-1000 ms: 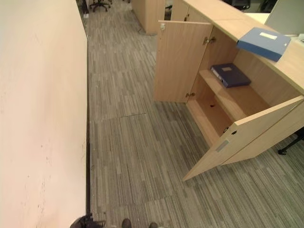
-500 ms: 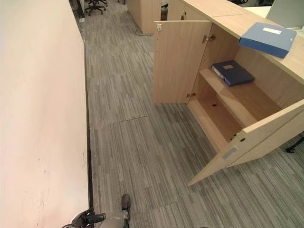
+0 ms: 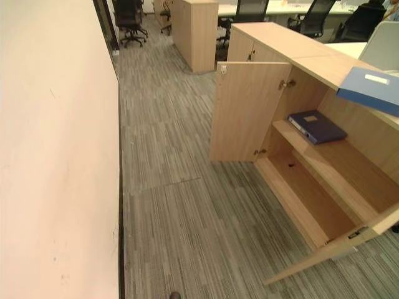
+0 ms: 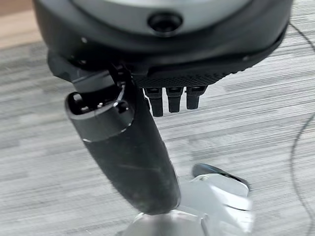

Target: Put the empty folder in the office cabinet

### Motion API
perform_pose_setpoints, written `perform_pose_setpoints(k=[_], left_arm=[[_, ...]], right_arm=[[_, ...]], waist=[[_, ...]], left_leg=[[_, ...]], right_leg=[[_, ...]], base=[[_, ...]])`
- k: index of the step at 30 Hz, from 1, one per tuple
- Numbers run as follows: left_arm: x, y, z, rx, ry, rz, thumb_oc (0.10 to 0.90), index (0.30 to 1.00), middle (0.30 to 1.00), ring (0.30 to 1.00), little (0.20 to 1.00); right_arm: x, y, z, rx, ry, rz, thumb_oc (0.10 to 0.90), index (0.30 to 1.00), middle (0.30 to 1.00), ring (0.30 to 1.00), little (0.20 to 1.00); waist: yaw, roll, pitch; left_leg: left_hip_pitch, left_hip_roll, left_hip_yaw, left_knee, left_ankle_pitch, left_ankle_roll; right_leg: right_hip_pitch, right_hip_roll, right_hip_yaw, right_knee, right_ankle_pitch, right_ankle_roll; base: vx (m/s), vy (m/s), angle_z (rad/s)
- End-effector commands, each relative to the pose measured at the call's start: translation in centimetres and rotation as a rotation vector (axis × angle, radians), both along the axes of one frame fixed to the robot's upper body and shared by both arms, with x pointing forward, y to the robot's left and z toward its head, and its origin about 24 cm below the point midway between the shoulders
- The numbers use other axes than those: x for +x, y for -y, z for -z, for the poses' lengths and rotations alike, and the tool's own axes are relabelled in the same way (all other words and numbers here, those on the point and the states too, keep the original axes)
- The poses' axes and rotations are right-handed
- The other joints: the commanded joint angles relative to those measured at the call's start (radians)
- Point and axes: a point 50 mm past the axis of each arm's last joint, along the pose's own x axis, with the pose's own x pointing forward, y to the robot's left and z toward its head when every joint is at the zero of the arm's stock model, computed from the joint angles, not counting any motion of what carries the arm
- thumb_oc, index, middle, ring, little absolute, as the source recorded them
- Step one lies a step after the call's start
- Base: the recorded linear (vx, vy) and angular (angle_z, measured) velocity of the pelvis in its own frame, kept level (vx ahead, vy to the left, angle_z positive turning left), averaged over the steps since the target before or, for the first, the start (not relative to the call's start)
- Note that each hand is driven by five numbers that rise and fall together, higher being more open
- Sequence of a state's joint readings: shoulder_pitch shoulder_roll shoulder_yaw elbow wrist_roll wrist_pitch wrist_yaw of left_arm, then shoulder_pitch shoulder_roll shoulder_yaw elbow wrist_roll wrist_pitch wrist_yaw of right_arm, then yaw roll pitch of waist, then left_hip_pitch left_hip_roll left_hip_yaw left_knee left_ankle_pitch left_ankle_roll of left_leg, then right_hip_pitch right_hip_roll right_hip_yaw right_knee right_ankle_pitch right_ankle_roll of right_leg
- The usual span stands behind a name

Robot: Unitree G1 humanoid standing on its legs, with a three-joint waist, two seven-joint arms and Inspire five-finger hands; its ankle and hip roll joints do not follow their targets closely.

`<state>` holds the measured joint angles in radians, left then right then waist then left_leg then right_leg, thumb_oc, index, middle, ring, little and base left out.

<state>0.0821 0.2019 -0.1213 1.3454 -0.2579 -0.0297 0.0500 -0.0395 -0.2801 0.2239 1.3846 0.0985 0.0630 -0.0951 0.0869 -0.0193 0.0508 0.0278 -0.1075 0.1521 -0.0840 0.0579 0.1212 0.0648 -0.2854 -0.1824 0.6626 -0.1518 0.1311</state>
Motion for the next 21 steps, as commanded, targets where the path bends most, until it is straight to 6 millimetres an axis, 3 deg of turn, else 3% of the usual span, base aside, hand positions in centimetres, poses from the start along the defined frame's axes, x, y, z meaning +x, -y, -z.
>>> perform_pose_setpoints(k=[1,3,4,5,7,8,10,11,14,17,19,21], left_arm=[[-0.3,-1.1,-0.2,0.025,-0.01,0.019,0.8,0.9,0.9,0.9,0.9],[-0.2,-1.3,-0.3,0.027,-0.01,0.026,0.8,0.9,0.9,0.9,0.9],[-0.2,-1.3,-0.3,0.026,-0.007,0.029,0.8,0.9,0.9,0.9,0.9],[-0.3,-1.3,-0.3,0.026,-0.009,0.028,0.8,0.9,0.9,0.9,0.9],[-0.6,-1.0,-0.2,0.02,-0.018,0.032,0.8,0.9,0.9,0.9,0.9],[-1.0,-0.8,-0.1,0.014,-0.025,0.033,0.8,0.9,0.9,0.9,0.9],[-1.1,-0.7,-0.1,0.01,-0.028,0.037,0.8,0.9,0.9,0.9,0.9],[-1.3,-0.7,-0.1,0.005,-0.033,0.034,0.8,0.9,0.9,0.9,0.9],[-1.3,-0.7,-0.1,0.003,-0.034,0.033,0.8,0.9,0.9,0.9,0.9],[-1.2,-0.6,0.0,0.0,-0.043,0.045,0.8,0.9,0.9,0.9,0.9],[-1.1,-0.4,0.0,-0.001,-0.044,0.047,0.8,0.9,0.9,0.9,0.9],[-0.5,-0.2,0.0,-0.002,-0.028,0.044,0.8,0.9,0.9,0.9,0.9]], right_arm=[[1.9,-0.8,-0.1,0.025,0.038,-0.071,0.8,0.9,0.9,0.9,0.9],[3.4,-1.2,-0.3,0.033,0.082,-0.109,0.8,0.9,0.9,0.9,0.9],[4.2,-1.4,-0.5,0.035,0.106,-0.121,0.8,0.9,0.9,0.9,0.9],[4.7,-1.4,-0.6,0.035,0.123,-0.125,0.8,0.9,0.9,0.9,0.9],[5.8,-1.6,-0.9,0.041,0.16,-0.132,0.8,0.9,0.9,0.9,0.9],[6.4,-1.7,-1.1,0.045,0.187,-0.131,0.8,0.9,0.9,0.9,0.9],[6.6,-1.6,-1.2,0.046,0.196,-0.124,0.8,0.9,0.9,0.9,0.9],[6.7,-1.5,-1.3,0.049,0.205,-0.11,0.8,0.9,0.9,0.9,0.9],[6.5,-1.4,-1.3,0.048,0.202,-0.1,0.8,0.9,0.9,0.9,0.9],[4.9,-0.8,-0.9,0.041,0.165,-0.061,0.8,0.9,0.9,0.9,0.9],[3.9,-0.4,-0.7,0.03,0.132,-0.047,0.8,0.9,0.9,0.9,0.9],[2.9,0.2,-0.6,0.015,0.099,-0.026,0.8,0.9,0.9,0.9,0.9]], waist=[[0.024,0.037,0.021],[0.005,0.055,0.046],[-0.004,0.074,0.062],[-0.011,0.077,0.075],[-0.027,0.077,0.098],[-0.041,0.067,0.111],[-0.051,0.062,0.119],[-0.067,0.044,0.12],[-0.074,0.041,0.123],[-0.087,0.026,0.097],[-0.094,0.023,0.078],[-0.106,0.036,0.069]], left_leg=[[-0.06,0.009,0.021,0.019,-0.018,-0.045],[-0.011,0.026,-0.006,0.008,-0.045,-0.056],[-0.011,0.043,-0.012,0.018,-0.039,-0.053],[-0.001,0.047,-0.019,0.025,-0.045,-0.054],[0.03,0.048,-0.027,0.03,-0.066,-0.062],[0.063,0.042,-0.036,0.027,-0.086,-0.072],[0.088,0.037,-0.042,0.024,-0.098,-0.078],[0.111,0.03,-0.048,0.024,-0.117,-0.089],[0.133,0.034,-0.053,0.022,-0.132,-0.096],[0.177,0.042,-0.076,0.011,-0.171,-0.109],[0.192,0.054,-0.086,0.007,-0.186,-0.115],[0.205,0.094,-0.09,0.004,-0.196,-0.133]], right_leg=[[-0.021,-0.067,-0.072,-0.068,0.293,0.008],[-0.105,-0.024,-0.088,-0.078,0.164,-0.019],[-0.141,0.008,-0.104,-0.126,0.155,-0.041],[-0.151,0.023,-0.113,-0.171,0.15,-0.04],[-0.177,0.059,-0.122,-0.32,0.165,-0.029],[-0.21,0.088,-0.12,-0.481,0.217,-0.011],[-0.227,0.105,-0.122,-0.554,0.254,0.001],[-0.262,0.119,-0.126,-0.656,0.3,0.022],[-0.26,0.132,-0.127,-0.701,0.32,0.03],[-0.25,0.129,-0.151,-0.742,0.345,0.036],[-0.243,0.125,-0.16,-0.723,0.348,0.025],[-0.264,0.135,-0.161,-0.671,0.322,0.013]], base=[[0.18,0.082,0.06],[0.21,0.047,0.13],[0.09,-0.022,0.29],[0.09,-0.036,0.29],[0.21,-0.094,0.15],[0.32,-0.126,0.06],[0.27,-0.087,0.03],[0.18,-0.057,-0.06],[0.24,-0.078,0.03],[0.34,-0.138,0.1],[0.33,-0.152,0.31],[0.36,-0.215,0.48]])
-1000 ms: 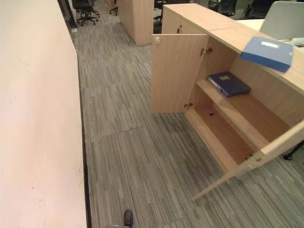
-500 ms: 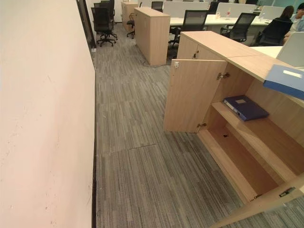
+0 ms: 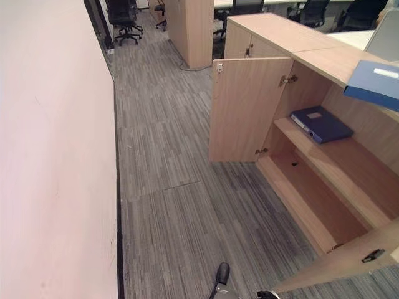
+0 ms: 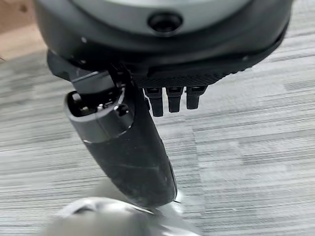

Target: Put the empty folder in the office cabinet

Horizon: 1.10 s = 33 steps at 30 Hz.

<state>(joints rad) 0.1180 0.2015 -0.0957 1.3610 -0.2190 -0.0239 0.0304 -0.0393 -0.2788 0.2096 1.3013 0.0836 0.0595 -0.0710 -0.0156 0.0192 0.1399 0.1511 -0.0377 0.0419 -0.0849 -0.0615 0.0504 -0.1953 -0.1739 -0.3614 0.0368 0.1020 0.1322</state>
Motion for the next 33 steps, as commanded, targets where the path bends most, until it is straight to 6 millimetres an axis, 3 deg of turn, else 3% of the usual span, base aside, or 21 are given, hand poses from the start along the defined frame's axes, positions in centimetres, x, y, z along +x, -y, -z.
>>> perform_pose_setpoints(k=[1,4,7,11,13,16,17,19,20,22,25,29,30,33], left_arm=[[2.4,-0.1,-0.1,0.013,0.052,0.05,0.8,0.9,0.9,0.9,0.9],[4.4,0.1,-0.3,0.022,0.108,0.082,0.8,0.9,0.9,0.9,0.9],[6.1,0.3,-0.6,0.027,0.172,0.098,0.8,0.9,0.9,0.9,0.9],[7.1,0.0,-0.9,0.04,0.211,0.089,0.8,0.9,0.9,0.9,0.9],[7.3,0.0,-1.0,0.042,0.221,0.083,0.8,0.9,0.9,0.9,0.9],[7.2,-0.2,-1.0,0.05,0.221,0.078,0.8,0.9,0.9,0.9,0.9],[6.9,-0.4,-1.0,0.056,0.215,0.063,0.8,0.9,0.9,0.9,0.9],[6.4,-0.4,-0.9,0.059,0.204,0.052,0.8,0.9,0.9,0.9,0.9],[6.4,-0.4,-0.9,0.059,0.204,0.052,0.8,0.9,0.9,0.9,0.9],[6.0,-0.5,-0.8,0.06,0.203,0.029,0.8,0.9,0.9,0.9,0.9],[5.8,-0.3,-0.7,0.056,0.205,0.007,0.8,0.9,0.9,0.9,0.9],[5.2,-0.2,-0.6,0.058,0.183,-0.005,0.8,0.9,0.9,0.9,0.9],[4.4,-0.1,-0.4,0.053,0.156,-0.014,0.8,0.9,0.9,0.9,0.9],[4.1,-0.2,-0.4,0.054,0.141,-0.002,0.8,0.9,0.9,0.9,0.9]], right_arm=[[-0.1,1.2,-0.3,-0.04,-0.015,0.018,0.8,0.9,0.9,0.9,0.9],[-1.1,1.6,-0.2,-0.056,-0.043,0.048,0.8,0.9,0.9,0.9,0.9],[-1.7,1.8,-0.2,-0.07,-0.055,0.061,0.8,0.9,0.9,0.9,0.9],[-2.3,2.1,-0.2,-0.082,-0.068,0.082,0.8,0.9,0.9,0.9,0.9],[-2.5,2.4,-0.3,-0.09,-0.073,0.096,0.8,0.9,0.9,0.9,0.9],[-2.3,2.5,-0.3,-0.092,-0.067,0.1,0.8,0.9,0.9,0.9,0.9],[-2.4,2.7,-0.4,-0.098,-0.067,0.104,0.8,0.9,0.9,0.9,0.9],[-2.6,2.8,-0.4,-0.102,-0.068,0.103,0.8,0.9,0.9,0.9,0.9],[-2.6,2.8,-0.4,-0.102,-0.068,0.103,0.8,0.9,0.9,0.9,0.9],[-2.4,2.9,-0.5,-0.105,-0.058,0.102,0.8,0.9,0.9,0.9,0.9],[-2.2,2.9,-0.5,-0.105,-0.047,0.098,0.8,0.9,0.9,0.9,0.9],[-2.6,2.9,-0.4,-0.1,-0.057,0.102,0.8,0.9,0.9,0.9,0.9],[-3.3,2.6,-0.2,-0.09,-0.089,0.1,0.8,0.9,0.9,0.9,0.9],[-3.9,2.4,-0.1,-0.079,-0.113,0.115,0.8,0.9,0.9,0.9,0.9]], waist=[[-0.01,0.004,-0.024],[-0.023,0.003,-0.027],[-0.023,-0.004,-0.025],[-0.004,-0.04,-0.005],[0.009,-0.059,0.005],[0.026,-0.071,0.011],[0.043,-0.067,0.015],[0.054,-0.051,0.018],[0.055,-0.051,0.019],[0.076,-0.026,0.025],[0.097,-0.005,0.028],[0.106,0.002,0.022],[0.113,0.016,-0.013],[0.116,0.007,-0.048]], left_leg=[[0.081,0.059,0.013,0.015,-0.087,-0.08],[0.067,0.122,0.008,0.07,-0.081,-0.112],[0.025,0.176,0.018,0.219,0.006,-0.145],[-0.08,0.208,0.042,0.481,0.116,-0.115],[-0.145,0.208,0.075,0.534,0.095,-0.084],[-0.211,0.187,0.08,0.501,0.056,-0.069],[-0.285,0.162,0.06,0.423,0.054,-0.079],[-0.316,0.146,0.02,0.292,0.105,-0.104],[-0.313,0.146,0.02,0.29,0.106,-0.104],[-0.356,0.126,-0.056,0.165,0.2,-0.125],[-0.42,0.108,-0.169,0.028,0.257,-0.155],[-0.437,0.113,-0.175,0.009,0.28,-0.171],[-0.401,0.127,-0.189,0.005,0.287,-0.169],[-0.388,0.113,-0.141,0.052,0.27,-0.155]], right_leg=[[-0.02,0.028,0.021,0.008,0.03,-0.005],[-0.02,0.048,0.023,0.064,-0.031,-0.033],[0.023,0.096,0.027,0.063,-0.074,-0.064],[0.115,0.138,0.045,0.031,-0.122,-0.11],[0.152,0.132,0.059,0.022,-0.139,-0.118],[0.184,0.123,0.082,0.019,-0.156,-0.118],[0.204,0.112,0.104,0.03,-0.179,-0.114],[0.228,0.117,0.129,0.041,-0.204,-0.112],[0.229,0.116,0.129,0.041,-0.204,-0.112],[0.27,0.136,0.162,0.04,-0.224,-0.114],[0.326,0.15,0.229,0.031,-0.251,-0.109],[0.384,0.143,0.292,0.011,-0.274,-0.092],[0.411,0.134,0.329,-0.002,-0.288,-0.077],[0.436,0.069,0.337,-0.017,-0.278,-0.039]], base=[[0.38,-0.278,0.51],[0.31,-0.277,0.3],[0.26,-0.274,0.14],[0.21,-0.261,-0.06],[0.2,-0.143,-0.2],[0.18,-0.012,-0.31],[0.2,0.077,-0.07],[0.22,0.089,0.07],[0.2,0.066,0.05],[0.26,0.084,-0.18],[0.34,0.098,-0.59],[0.34,0.152,-0.61],[0.37,0.249,-0.84],[0.41,0.321,-1.56]])
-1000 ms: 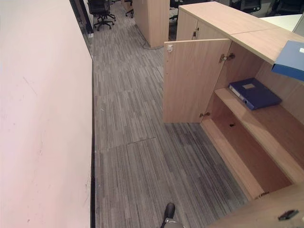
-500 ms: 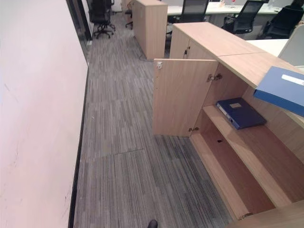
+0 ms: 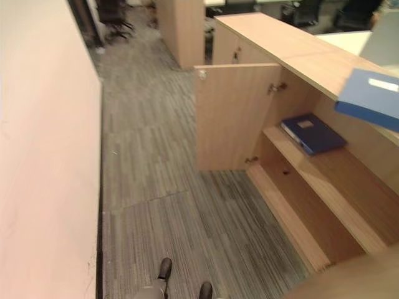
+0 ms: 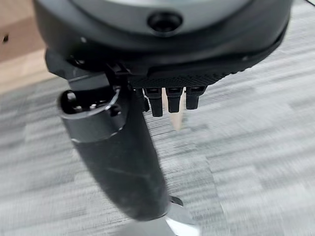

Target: Put the empty folder in the office cabinet

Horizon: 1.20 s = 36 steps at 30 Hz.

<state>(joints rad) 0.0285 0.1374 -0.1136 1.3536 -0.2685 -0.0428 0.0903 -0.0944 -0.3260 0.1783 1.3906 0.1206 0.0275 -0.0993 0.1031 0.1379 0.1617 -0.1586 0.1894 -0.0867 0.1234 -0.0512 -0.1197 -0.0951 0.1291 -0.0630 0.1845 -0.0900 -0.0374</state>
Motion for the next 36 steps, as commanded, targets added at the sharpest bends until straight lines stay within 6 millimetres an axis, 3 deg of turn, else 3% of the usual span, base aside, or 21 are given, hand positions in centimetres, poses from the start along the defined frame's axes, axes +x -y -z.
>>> perform_pose_setpoints(k=[1,5,8,10,11,15,17,20,21,22,23,25,27,29,31,36], left_arm=[[-0.2,-2.8,-0.6,0.071,0.026,0.017,0.8,0.9,0.9,0.9,0.9],[-0.1,-3.5,-0.8,0.09,0.028,0.011,0.8,0.9,0.9,0.9,0.9],[0.1,-4.0,-0.9,0.101,0.024,0.03,0.8,0.9,0.9,0.9,0.9],[-0.5,-4.5,-1.0,0.116,0.002,0.045,0.8,0.9,0.9,0.9,0.9],[-1.2,-5.0,-1.0,0.126,-0.02,0.039,0.8,0.9,0.9,0.9,0.9],[-1.4,-5.1,-1.0,0.12,-0.019,0.023,0.8,0.9,0.9,0.9,0.9],[-1.4,-4.9,-1.0,0.116,-0.018,0.019,0.8,0.9,0.9,0.9,0.9],[-1.6,-4.6,-0.9,0.105,-0.026,0.027,0.8,0.9,0.9,0.9,0.9],[-1.6,-4.6,-0.9,0.104,-0.026,0.027,0.8,0.9,0.9,0.9,0.9],[-1.7,-4.4,-0.8,0.098,-0.036,0.05,0.8,0.9,0.9,0.9,0.9],[-1.8,-4.3,-0.8,0.096,-0.04,0.052,0.8,0.9,0.9,0.9,0.9],[-2.0,-4.4,-0.8,0.094,-0.043,0.053,0.8,0.9,0.9,0.9,0.9],[-1.9,-4.3,-0.7,0.098,-0.052,0.092,0.8,0.9,0.9,0.9,0.9],[-2.0,-4.1,-0.7,0.092,-0.055,0.095,0.8,0.9,0.9,0.9,0.9],[-0.8,-3.7,-0.7,0.089,-0.024,0.093,0.8,0.9,0.9,0.9,0.9],[2.6,-2.9,-1.0,0.085,0.078,0.128,0.8,0.9,0.9,0.9,0.9]], right_arm=[[-4.7,-0.2,0.8,0.008,-0.14,0.045,0.8,0.9,0.9,0.9,0.9],[-4.6,-0.6,0.9,0.03,-0.137,0.043,0.8,0.9,0.9,0.9,0.9],[-3.0,-0.8,0.8,0.031,-0.086,0.029,0.8,0.9,0.9,0.9,0.9],[-2.4,-1.1,0.8,0.036,-0.06,0.014,0.8,0.9,0.9,0.9,0.9],[-2.1,-1.3,0.8,0.042,-0.05,-0.01,0.8,0.9,0.9,0.9,0.9],[-0.1,-1.7,0.5,0.042,0.002,-0.06,0.8,0.9,0.9,0.9,0.9],[0.2,-1.7,0.5,0.04,0.011,-0.066,0.8,0.9,0.9,0.9,0.9],[0.7,-1.7,0.3,0.035,0.021,-0.084,0.8,0.9,0.9,0.9,0.9],[0.7,-1.7,0.3,0.035,0.021,-0.084,0.8,0.9,0.9,0.9,0.9],[0.7,-1.8,0.4,0.037,0.021,-0.092,0.8,0.9,0.9,0.9,0.9],[0.6,-1.9,0.4,0.041,0.02,-0.09,0.8,0.9,0.9,0.9,0.9],[-0.1,-1.9,0.6,0.048,0.002,-0.078,0.8,0.9,0.9,0.9,0.9],[-1.4,-1.9,0.9,0.052,-0.035,-0.067,0.8,0.9,0.9,0.9,0.9],[-1.8,-1.8,0.9,0.05,-0.048,-0.059,0.8,0.9,0.9,0.9,0.9],[-3.1,-1.7,1.1,0.047,-0.085,-0.032,0.8,0.9,0.9,0.9,0.9],[-3.7,-1.4,1.1,0.038,-0.09,0.014,0.8,0.9,0.9,0.9,0.9]], waist=[[-0.002,-0.118,-0.081],[0.001,-0.132,-0.107],[-0.003,-0.118,-0.095],[-0.003,-0.108,-0.09],[0.008,-0.115,-0.09],[0.008,-0.101,-0.058],[0.003,-0.097,-0.048],[-0.019,-0.099,-0.023],[-0.018,-0.097,-0.022],[-0.036,-0.11,-0.013],[-0.045,-0.117,-0.008],[-0.068,-0.127,0.0],[-0.082,-0.149,-0.015],[-0.086,-0.149,-0.025],[-0.11,-0.142,-0.045],[-0.134,-0.149,-0.059]], left_leg=[[-0.076,-0.124,0.008,-0.135,0.242,0.024],[-0.037,-0.182,0.069,-0.104,0.164,0.087],[0.007,-0.222,0.097,-0.103,0.122,0.14],[0.06,-0.235,0.122,-0.122,0.099,0.158],[0.113,-0.243,0.158,-0.15,0.067,0.157],[0.156,-0.21,0.212,-0.158,0.034,0.144],[0.172,-0.206,0.222,-0.159,0.026,0.144],[0.231,-0.204,0.246,-0.172,0.003,0.142],[0.233,-0.202,0.246,-0.173,0.003,0.142],[0.263,-0.207,0.249,-0.176,-0.015,0.133],[0.274,-0.21,0.243,-0.175,-0.023,0.131],[0.306,-0.209,0.226,-0.184,-0.039,0.125],[0.32,-0.228,0.21,-0.198,-0.044,0.128],[0.334,-0.223,0.2,-0.205,-0.051,0.125],[0.327,-0.18,0.169,-0.189,-0.065,0.108],[0.32,-0.108,0.169,-0.114,-0.091,0.07]], right_leg=[[0.335,-0.26,0.039,-0.16,-0.077,0.146],[0.252,-0.35,0.052,-0.02,0.022,0.195],[0.159,-0.403,0.031,0.172,0.133,0.166],[0.137,-0.447,-0.069,0.257,0.14,0.137],[0.13,-0.486,-0.202,0.275,0.111,0.135],[0.046,-0.424,-0.369,0.174,0.043,0.146],[0.024,-0.406,-0.389,0.14,0.054,0.152],[-0.042,-0.356,-0.419,0.022,0.121,0.171],[-0.038,-0.352,-0.419,0.016,0.124,0.171],[-0.064,-0.318,-0.412,-0.096,0.173,0.179],[-0.082,-0.306,-0.392,-0.13,0.192,0.186],[-0.108,-0.277,-0.317,-0.195,0.227,0.2],[-0.09,-0.259,-0.27,-0.216,0.229,0.17],[-0.088,-0.251,-0.26,-0.206,0.228,0.164],[-0.111,-0.219,-0.224,-0.153,0.198,0.141],[-0.078,-0.19,-0.233,-0.12,0.131,0.11]], base=[[0.35,0.322,-0.59],[0.25,0.304,-0.45],[0.16,0.308,-0.26],[0.23,0.321,-0.41],[0.26,0.224,-0.4],[0.11,0.036,-0.68],[0.07,-0.01,-0.79],[0.12,-0.022,-0.4],[0.2,-0.087,-0.24],[0.22,-0.1,-0.18],[0.31,-0.138,0.08],[0.34,-0.159,0.2],[0.27,-0.155,-0.13],[0.19,-0.12,0.07],[0.27,-0.227,0.18],[0.23,-0.208,0.47]])
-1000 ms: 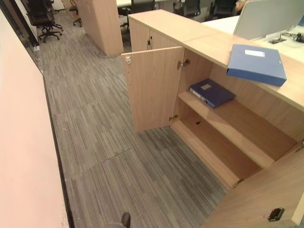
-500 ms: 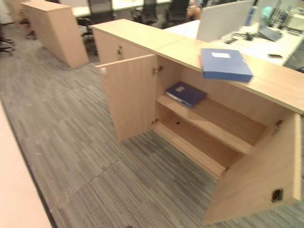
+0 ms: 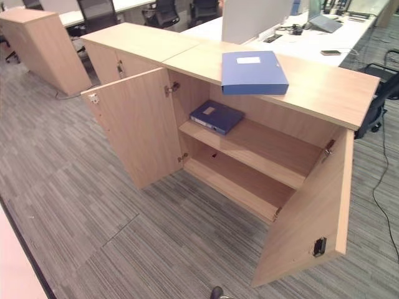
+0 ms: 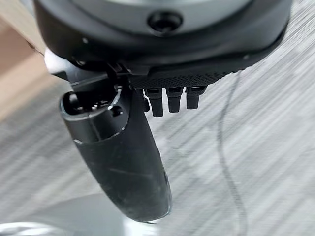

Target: Put the empty folder in the office cabinet

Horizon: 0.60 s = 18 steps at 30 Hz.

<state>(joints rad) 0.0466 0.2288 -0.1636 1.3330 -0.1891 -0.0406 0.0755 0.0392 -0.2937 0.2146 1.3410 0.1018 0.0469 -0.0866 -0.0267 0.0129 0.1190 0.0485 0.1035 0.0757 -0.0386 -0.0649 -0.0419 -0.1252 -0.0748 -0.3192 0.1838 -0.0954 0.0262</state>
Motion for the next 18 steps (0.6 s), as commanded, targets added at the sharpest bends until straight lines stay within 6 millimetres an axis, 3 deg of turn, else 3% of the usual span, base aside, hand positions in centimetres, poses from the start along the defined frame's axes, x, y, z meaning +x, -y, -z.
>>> perform_pose_setpoints(k=[1,5,7,12,18], left_arm=[[3.6,0.5,-0.5,-0.011,0.121,0.011,0.8,0.9,0.9,0.9,0.9],[5.3,0.7,-1.0,-0.017,0.193,-0.003,0.8,0.9,0.9,0.9,0.9],[5.9,0.9,-1.1,-0.021,0.218,-0.01,0.8,0.9,0.9,0.9,0.9],[5.9,0.8,-1.2,-0.01,0.223,0.008,0.8,0.9,0.9,0.9,0.9],[5.3,0.9,-1.0,-0.009,0.213,0.007,0.8,0.9,0.9,0.9,0.9]], right_arm=[[1.2,0.1,-0.1,-0.012,0.036,0.043,0.8,0.9,0.9,0.9,0.9],[2.0,0.3,-0.3,-0.017,0.061,0.037,0.8,0.9,0.9,0.9,0.9],[2.1,0.5,-0.4,-0.025,0.062,0.044,0.8,0.9,0.9,0.9,0.9],[1.8,1.1,-0.5,-0.04,0.057,0.051,0.8,0.9,0.9,0.9,0.9],[1.5,2.3,-0.9,-0.076,0.052,0.067,0.8,0.9,0.9,0.9,0.9]], waist=[[-0.005,-0.029,-0.017],[0.016,-0.056,0.01],[0.023,-0.07,0.026],[0.033,-0.069,0.024],[0.044,-0.027,0.026]], left_leg=[[0.102,-0.009,0.011,0.099,-0.067,-0.015],[-0.004,-0.002,-0.023,0.388,0.041,-0.012],[-0.067,0.01,-0.025,0.438,0.057,0.005],[-0.078,0.035,-0.05,0.256,0.056,-0.004],[-0.118,0.138,-0.136,-0.011,0.207,-0.064]], right_leg=[[-0.03,0.025,0.027,-0.121,0.125,0.039],[0.033,0.049,0.058,-0.11,0.082,-0.005],[0.045,0.036,0.068,-0.09,0.056,-0.015],[0.052,0.02,0.103,-0.081,0.03,-0.005],[0.073,-0.004,0.164,-0.081,0.003,0.027]], base=[[0.21,-0.194,0.12],[0.14,-0.161,-0.05],[0.1,-0.065,-0.2],[0.1,0.051,-0.13],[0.08,0.176,-0.07]])
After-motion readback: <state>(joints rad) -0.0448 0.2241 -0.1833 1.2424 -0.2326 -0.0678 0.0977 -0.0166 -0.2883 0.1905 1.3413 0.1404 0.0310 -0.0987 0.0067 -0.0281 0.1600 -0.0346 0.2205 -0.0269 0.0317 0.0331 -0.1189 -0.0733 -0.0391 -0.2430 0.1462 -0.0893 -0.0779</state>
